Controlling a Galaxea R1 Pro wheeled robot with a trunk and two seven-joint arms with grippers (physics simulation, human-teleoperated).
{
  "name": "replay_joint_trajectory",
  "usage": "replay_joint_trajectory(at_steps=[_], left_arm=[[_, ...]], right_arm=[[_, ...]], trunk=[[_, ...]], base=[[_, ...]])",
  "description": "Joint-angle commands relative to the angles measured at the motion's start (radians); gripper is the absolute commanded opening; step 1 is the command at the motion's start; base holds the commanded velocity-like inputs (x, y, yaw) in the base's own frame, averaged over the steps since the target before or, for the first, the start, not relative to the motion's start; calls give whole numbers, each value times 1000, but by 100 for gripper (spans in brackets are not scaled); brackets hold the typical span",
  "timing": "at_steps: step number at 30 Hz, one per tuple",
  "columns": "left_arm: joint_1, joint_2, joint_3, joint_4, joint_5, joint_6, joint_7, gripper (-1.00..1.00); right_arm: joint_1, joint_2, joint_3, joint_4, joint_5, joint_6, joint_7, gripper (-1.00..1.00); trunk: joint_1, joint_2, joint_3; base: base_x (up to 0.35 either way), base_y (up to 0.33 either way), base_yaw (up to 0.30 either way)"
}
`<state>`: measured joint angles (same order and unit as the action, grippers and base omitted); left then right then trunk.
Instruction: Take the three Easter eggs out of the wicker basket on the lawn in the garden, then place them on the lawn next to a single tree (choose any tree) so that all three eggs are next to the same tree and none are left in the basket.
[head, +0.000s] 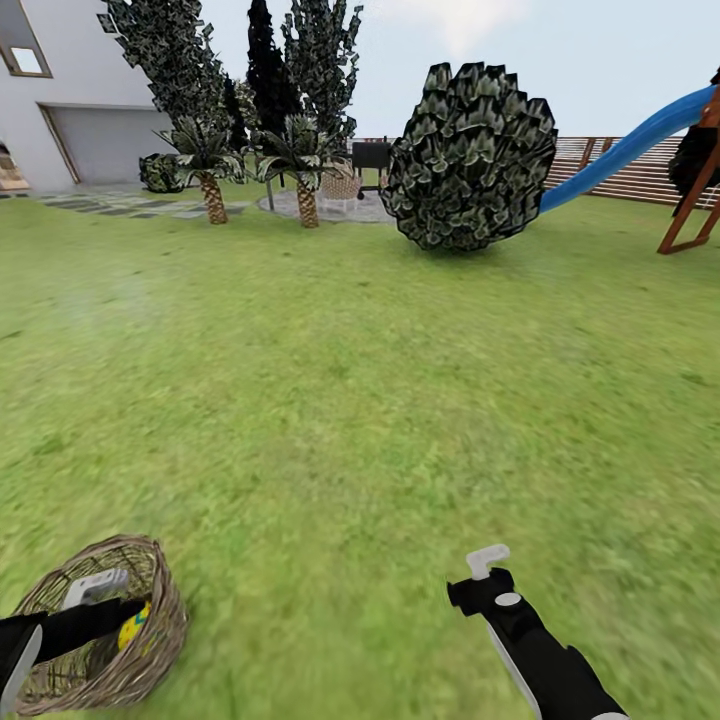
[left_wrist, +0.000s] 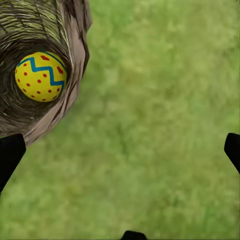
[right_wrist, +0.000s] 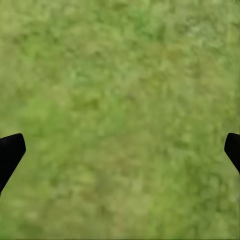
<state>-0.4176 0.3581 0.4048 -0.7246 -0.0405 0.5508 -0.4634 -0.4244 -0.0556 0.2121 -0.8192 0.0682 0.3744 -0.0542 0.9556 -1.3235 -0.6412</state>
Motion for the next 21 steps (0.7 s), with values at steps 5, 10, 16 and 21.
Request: replay_joint_trajectory(at_steps=[5, 10, 16, 21], left_arm=[[-1, -1, 8, -1, -5, 6, -7, 100], [-1, 1, 6, -1, -6, 6, -6, 100], [-1, 3, 2, -1, -7, 7, -6, 100], [-1, -1, 0, -1, -8, 8, -6, 100]], right_arm=[[-1, -1, 5, -2, 7, 8, -4, 100], [-1, -1, 6, -1, 7, 8, -4, 100], [-1, 0, 6, -1, 6, 8, -4, 100], [-1, 2, 6, -1, 5, 8, -4, 100]], trunk=[[0, 0, -1], [0, 0, -1], [0, 0, -1], [0, 0, -1]], base=[[63, 238, 0], [5, 320, 0], [0, 306, 0], [0, 68, 0]])
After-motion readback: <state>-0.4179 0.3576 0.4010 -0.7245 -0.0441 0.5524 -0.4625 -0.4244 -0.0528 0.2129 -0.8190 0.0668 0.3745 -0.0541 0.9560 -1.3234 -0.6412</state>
